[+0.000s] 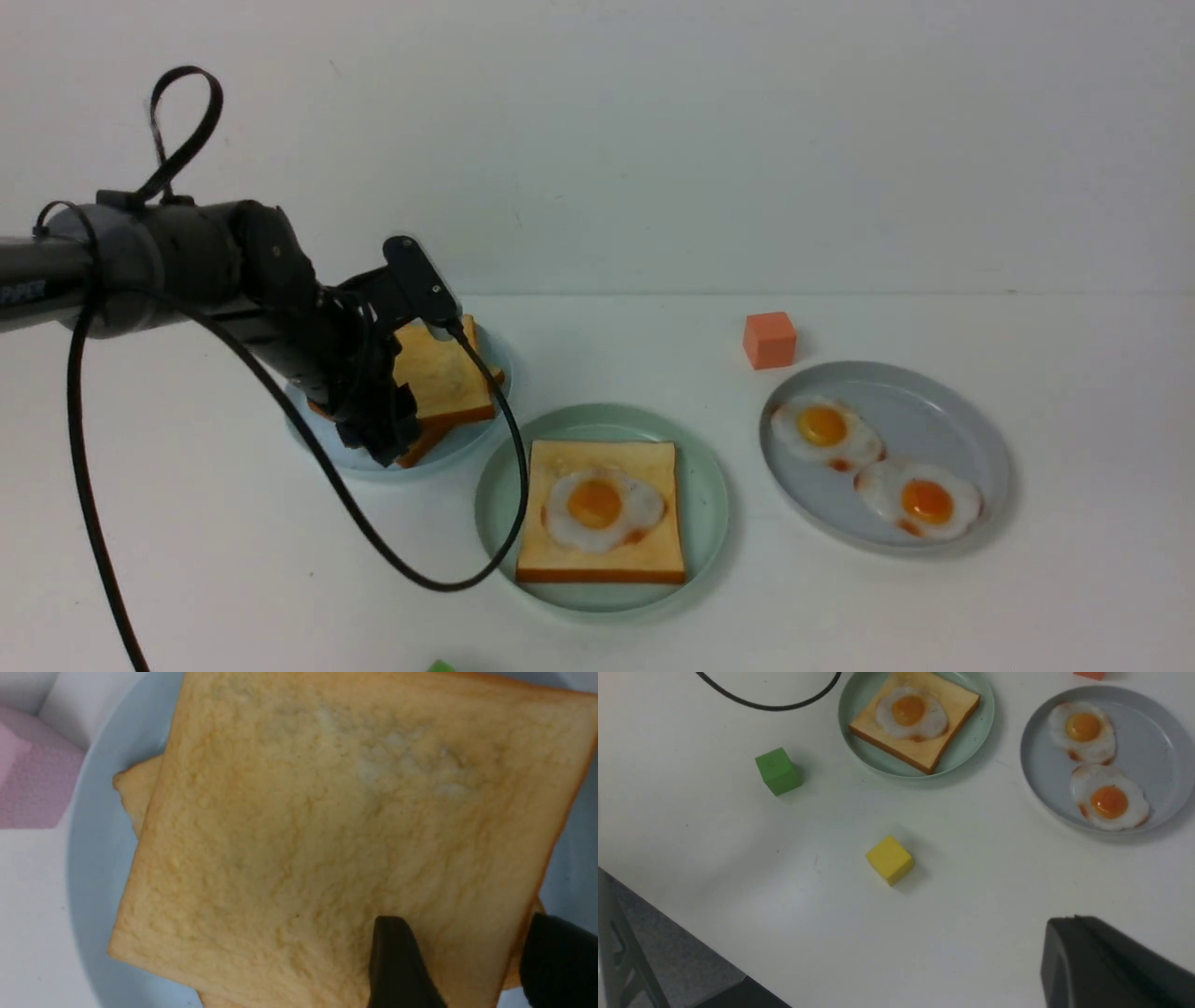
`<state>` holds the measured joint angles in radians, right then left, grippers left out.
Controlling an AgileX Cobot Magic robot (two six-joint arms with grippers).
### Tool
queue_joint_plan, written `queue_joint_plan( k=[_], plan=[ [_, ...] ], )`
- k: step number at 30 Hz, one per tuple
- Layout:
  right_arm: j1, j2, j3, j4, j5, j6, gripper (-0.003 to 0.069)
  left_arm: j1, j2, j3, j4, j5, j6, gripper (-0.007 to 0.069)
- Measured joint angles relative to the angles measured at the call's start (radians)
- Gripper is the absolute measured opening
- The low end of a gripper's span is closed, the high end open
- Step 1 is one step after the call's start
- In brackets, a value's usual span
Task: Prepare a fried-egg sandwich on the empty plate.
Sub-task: Use the left arm to grab a slice of bread, then use the left arm to place a slice of bread on the fried egg in the middle
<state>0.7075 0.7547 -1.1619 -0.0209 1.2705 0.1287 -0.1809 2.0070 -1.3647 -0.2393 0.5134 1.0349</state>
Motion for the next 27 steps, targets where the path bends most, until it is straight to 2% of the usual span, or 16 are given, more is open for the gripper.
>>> queue_joint_plan(
  k=[5,9,11,16,24,25,27],
  plan=[
    [0.0,0.0,0.0,0.007,0.0,0.001,0.0006,0.0,0.014,-0.009,0.007,-0.016,0.0,0.0312],
    [0.0,0.0,0.0,0.007,0.0,0.02,0.0007,0.0,0.018,-0.011,0.007,-0.024,0.001,0.0227],
    [0.0,0.0,0.0,0.015,0.0,0.025,0.0008,0.0,0.018,-0.011,0.008,-0.02,0.002,0.0144],
    [0.0,-0.002,0.0,0.021,0.0,0.026,0.0012,0.0,-0.019,-0.01,0.008,-0.001,0.003,0.0041],
    [0.0,-0.055,0.001,0.015,0.0,0.026,0.0015,-0.048,-0.208,0.004,0.003,0.083,-0.067,0.0024],
    [0.0,-0.084,0.001,0.006,0.0,0.026,0.0017,-0.116,-0.26,0.023,0.003,0.095,-0.076,0.0024],
    [0.0,-0.11,0.001,-0.001,0.0,0.026,0.0018,-0.176,-0.286,0.05,0.006,0.106,-0.08,0.0024]
  ],
)
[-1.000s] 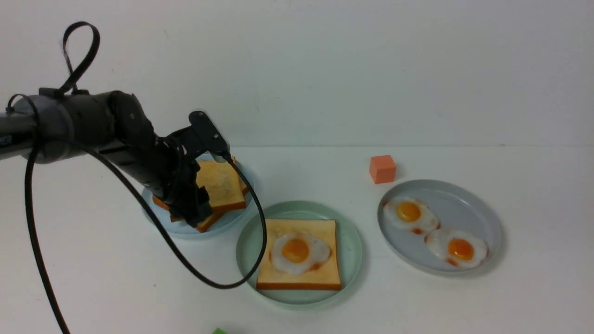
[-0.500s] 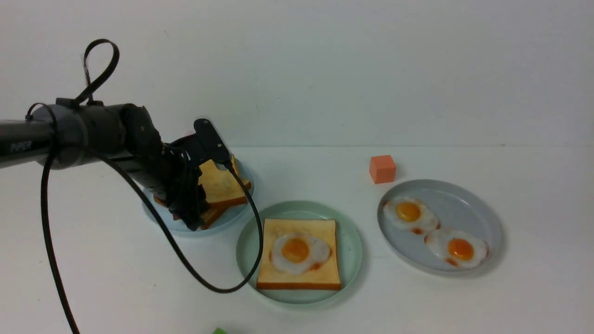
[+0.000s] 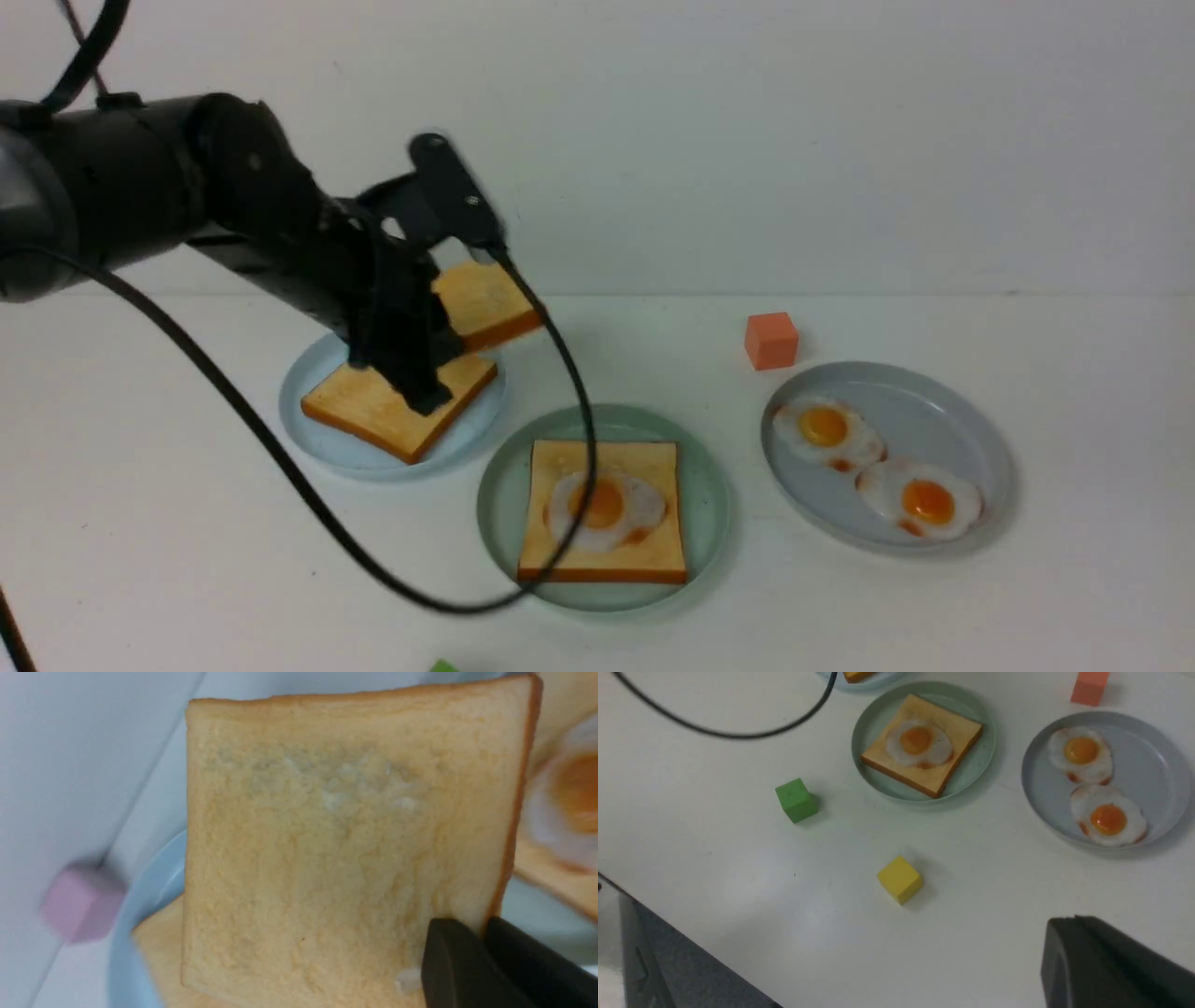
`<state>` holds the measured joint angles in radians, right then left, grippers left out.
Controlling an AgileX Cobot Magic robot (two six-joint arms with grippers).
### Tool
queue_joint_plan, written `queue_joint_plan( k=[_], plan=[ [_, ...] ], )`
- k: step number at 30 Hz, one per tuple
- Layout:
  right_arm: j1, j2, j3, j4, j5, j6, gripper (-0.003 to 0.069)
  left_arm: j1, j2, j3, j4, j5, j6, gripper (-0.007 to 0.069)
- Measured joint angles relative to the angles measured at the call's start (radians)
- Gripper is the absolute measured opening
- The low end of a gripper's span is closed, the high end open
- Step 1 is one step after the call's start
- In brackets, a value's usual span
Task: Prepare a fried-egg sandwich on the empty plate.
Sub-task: Use the left arm to place a slice of bread on the fried egg in the middle
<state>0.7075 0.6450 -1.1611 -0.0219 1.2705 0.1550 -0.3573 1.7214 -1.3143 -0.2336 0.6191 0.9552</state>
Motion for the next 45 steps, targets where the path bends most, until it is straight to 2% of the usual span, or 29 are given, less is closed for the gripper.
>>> queue_joint_plan(
  k=[5,9,14,35,45],
  plan=[
    [0.0,-0.077,0.0,-0.003,0.0,0.0,0.0019,-0.219,-0.006,0.105,0.063,0.012,-0.009,0.0024],
    [0.0,-0.108,0.0,-0.003,0.001,0.007,0.002,-0.282,0.014,0.143,0.151,-0.002,-0.057,0.0024],
    [0.0,-0.121,0.0,-0.002,0.001,0.022,0.0022,-0.291,0.041,0.145,0.207,-0.038,-0.088,0.0024],
    [0.0,-0.126,0.0,0.022,0.001,0.023,0.0029,-0.292,0.004,0.147,0.213,-0.162,-0.126,0.0024],
    [0.0,-0.126,0.0,0.03,0.001,0.024,0.0036,-0.292,0.095,0.147,0.213,-0.134,-0.126,0.0024]
  ],
)
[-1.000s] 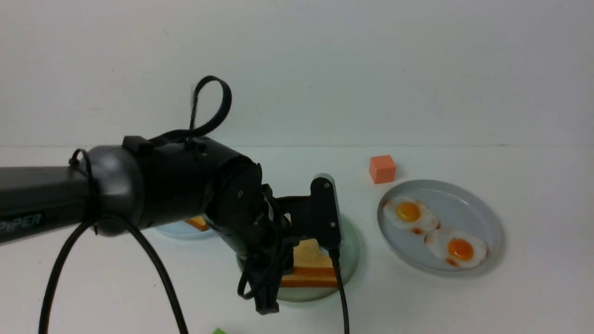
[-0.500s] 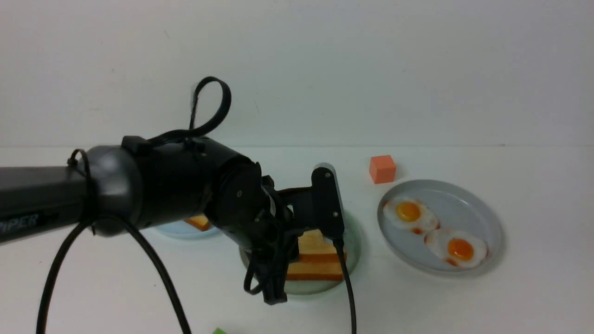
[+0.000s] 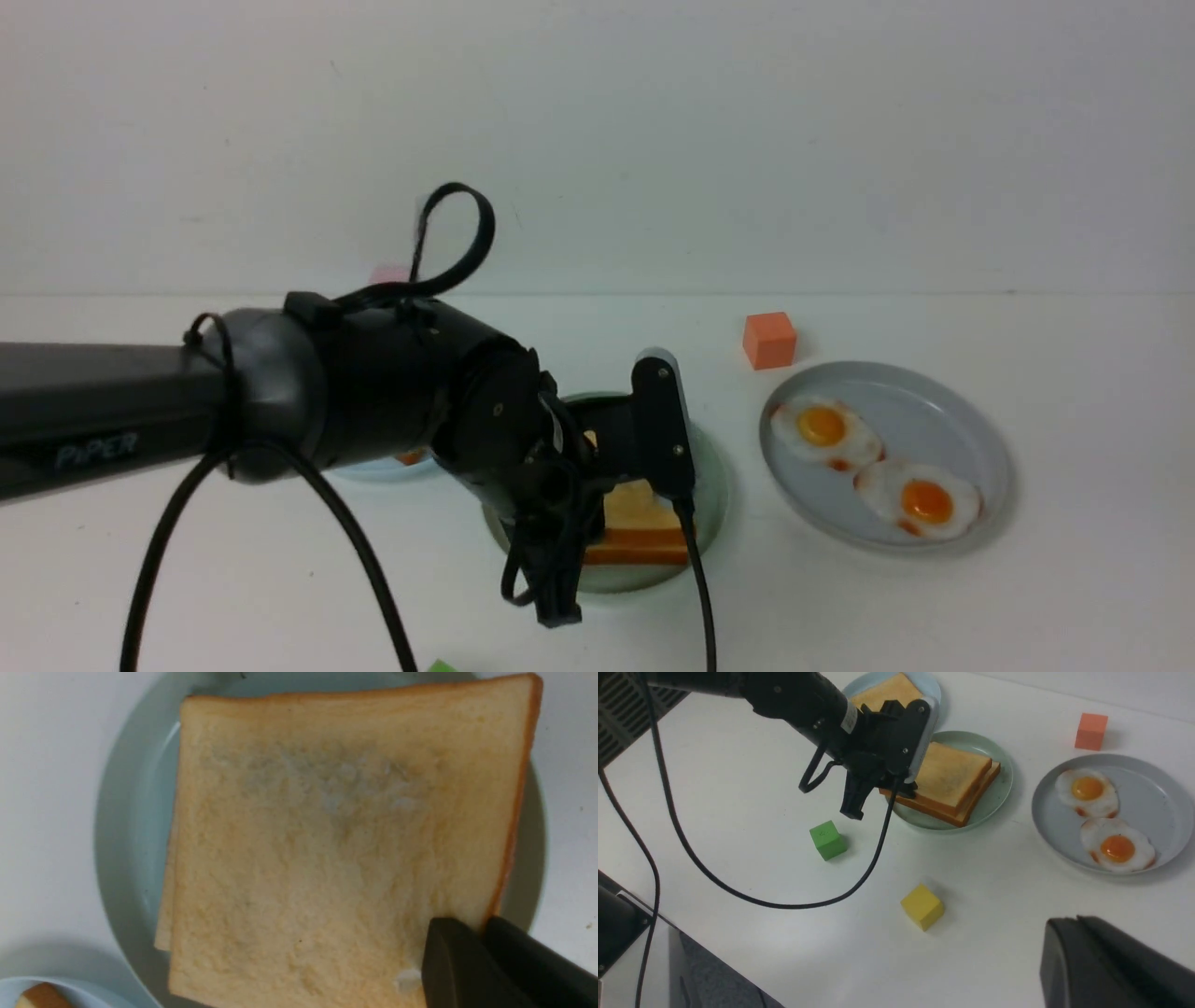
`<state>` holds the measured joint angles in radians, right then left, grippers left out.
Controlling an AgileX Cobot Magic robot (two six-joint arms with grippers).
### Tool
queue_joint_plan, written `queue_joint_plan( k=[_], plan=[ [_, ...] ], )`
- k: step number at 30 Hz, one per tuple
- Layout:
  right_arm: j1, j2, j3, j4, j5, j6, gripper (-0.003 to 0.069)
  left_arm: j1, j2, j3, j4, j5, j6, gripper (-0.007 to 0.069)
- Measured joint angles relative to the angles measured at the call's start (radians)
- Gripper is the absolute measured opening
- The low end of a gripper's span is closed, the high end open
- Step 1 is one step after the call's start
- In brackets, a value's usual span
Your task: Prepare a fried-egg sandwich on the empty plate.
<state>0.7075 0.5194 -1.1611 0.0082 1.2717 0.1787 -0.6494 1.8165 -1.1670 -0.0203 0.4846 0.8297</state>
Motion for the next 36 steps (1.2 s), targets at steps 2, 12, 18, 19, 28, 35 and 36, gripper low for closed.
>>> queue_joint_plan(
  k=[2,12,18,19,28,35,36],
  plan=[
    [0.0,0.0,0.0,0.005,0.0,0.0,0.0037,0.0,0.008,0.0,0.0,0.0,0.0,0.0024],
    [0.0,0.0,0.0,0.023,0.0,0.0,0.0038,0.0,0.009,0.0,-0.003,0.0,0.0,0.0118],
    [0.0,0.0,0.0,0.024,0.0,0.0,0.004,0.0,-0.02,0.0,-0.041,0.04,-0.006,0.0325],
    [0.0,0.0,0.0,0.024,0.0,0.0,0.004,0.0,-0.025,0.0,-0.045,0.046,-0.007,0.0338],
    [0.0,0.0,0.0,0.024,0.0,-0.001,0.0043,0.0,-0.419,0.002,-0.219,0.113,-0.256,0.0265],
    [0.0,0.0,0.0,0.024,0.0,-0.001,0.0049,0.0,-0.849,0.1,-0.237,0.187,-0.406,-0.0013],
    [0.0,0.0,0.0,0.024,0.0,-0.001,0.005,0.0,-0.951,0.165,-0.241,0.18,-0.425,-0.0013]
  ],
)
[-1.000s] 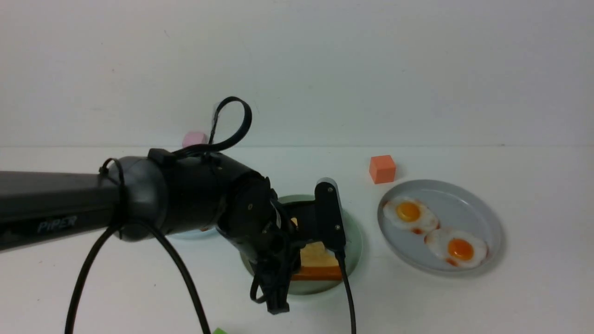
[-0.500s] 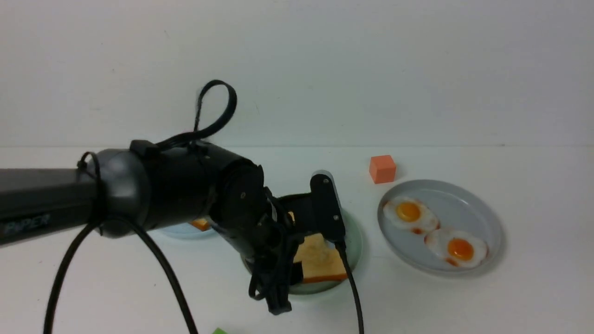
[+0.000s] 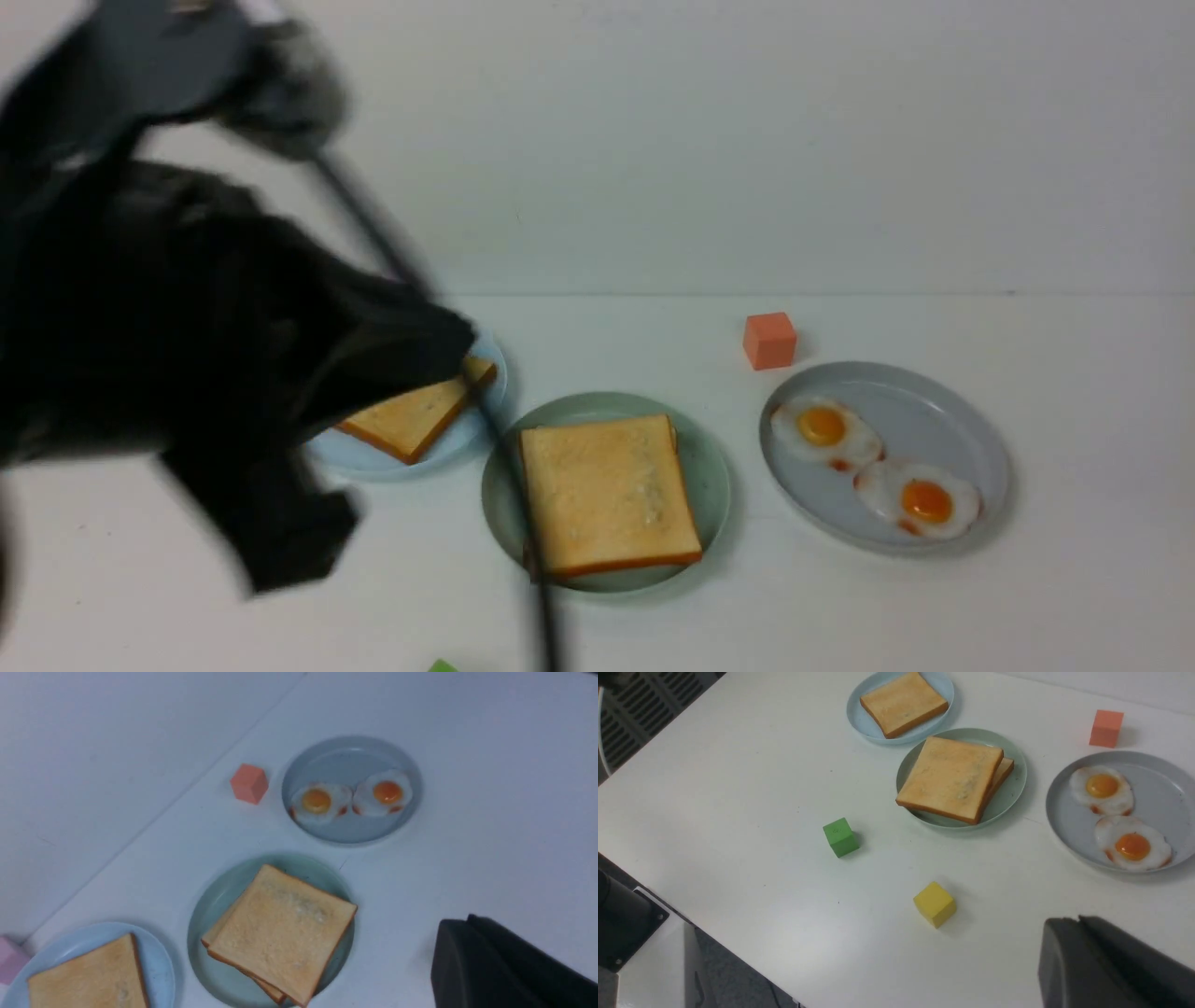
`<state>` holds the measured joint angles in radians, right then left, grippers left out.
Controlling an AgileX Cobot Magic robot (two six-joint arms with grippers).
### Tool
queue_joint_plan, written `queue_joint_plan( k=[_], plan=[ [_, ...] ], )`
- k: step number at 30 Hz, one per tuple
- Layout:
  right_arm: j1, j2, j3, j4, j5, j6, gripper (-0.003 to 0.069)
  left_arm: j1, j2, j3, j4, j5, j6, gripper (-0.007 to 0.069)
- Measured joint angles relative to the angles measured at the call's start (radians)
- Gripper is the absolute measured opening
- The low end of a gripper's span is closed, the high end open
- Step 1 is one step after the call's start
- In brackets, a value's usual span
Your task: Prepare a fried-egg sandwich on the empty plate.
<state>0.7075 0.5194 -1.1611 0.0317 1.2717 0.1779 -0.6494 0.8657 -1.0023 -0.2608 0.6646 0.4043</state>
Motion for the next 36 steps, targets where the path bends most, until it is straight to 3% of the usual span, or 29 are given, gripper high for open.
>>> queue_joint_plan(
  k=[5,10,15,29,36],
  plan=[
    [0.0,0.0,0.0,0.0,0.0,0.004,0.0054,0.0,-0.318,0.268,-0.007,-0.104,-0.038,-0.0013],
    [0.0,0.0,0.0,0.0,0.0,0.004,0.0054,0.0,-0.67,0.639,-0.035,-0.347,-0.045,-0.0013],
    [0.0,0.0,0.0,0.0,0.0,0.004,0.0057,0.0,-0.853,0.829,-0.098,-0.442,-0.046,-0.0013],
    [-0.022,-0.012,0.03,0.004,0.0,0.004,0.0078,0.0,-0.877,0.854,-0.123,-0.479,-0.046,-0.0013],
    [-0.236,-0.115,0.236,-0.032,-0.002,0.004,0.0078,0.0,-0.877,0.854,-0.126,-0.48,-0.046,-0.0013]
  ],
)
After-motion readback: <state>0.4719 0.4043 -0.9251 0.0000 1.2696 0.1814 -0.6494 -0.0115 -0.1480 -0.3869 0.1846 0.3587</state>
